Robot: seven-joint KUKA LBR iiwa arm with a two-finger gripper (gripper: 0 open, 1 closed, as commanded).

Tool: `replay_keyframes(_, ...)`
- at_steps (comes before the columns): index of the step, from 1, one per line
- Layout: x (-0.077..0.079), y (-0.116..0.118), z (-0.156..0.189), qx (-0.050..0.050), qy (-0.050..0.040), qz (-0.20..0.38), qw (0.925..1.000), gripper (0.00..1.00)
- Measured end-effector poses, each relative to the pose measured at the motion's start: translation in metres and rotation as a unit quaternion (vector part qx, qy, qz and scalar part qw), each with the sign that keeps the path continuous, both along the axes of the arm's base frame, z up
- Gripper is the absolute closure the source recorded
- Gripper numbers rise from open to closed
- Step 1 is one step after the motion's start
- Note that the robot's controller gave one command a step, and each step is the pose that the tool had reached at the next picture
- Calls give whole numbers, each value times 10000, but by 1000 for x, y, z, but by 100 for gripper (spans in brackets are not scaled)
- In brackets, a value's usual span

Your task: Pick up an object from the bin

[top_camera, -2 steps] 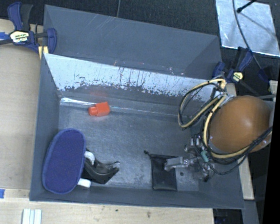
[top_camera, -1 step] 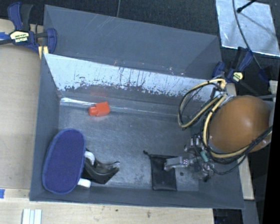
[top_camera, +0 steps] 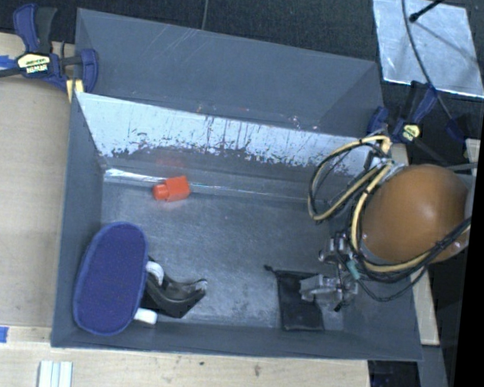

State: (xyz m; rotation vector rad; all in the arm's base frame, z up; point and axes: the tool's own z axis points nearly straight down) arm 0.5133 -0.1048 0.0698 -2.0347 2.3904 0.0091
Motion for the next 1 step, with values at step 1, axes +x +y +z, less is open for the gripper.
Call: replay_keyframes(1,1,0,34,-26,-32,-10,10000,100)
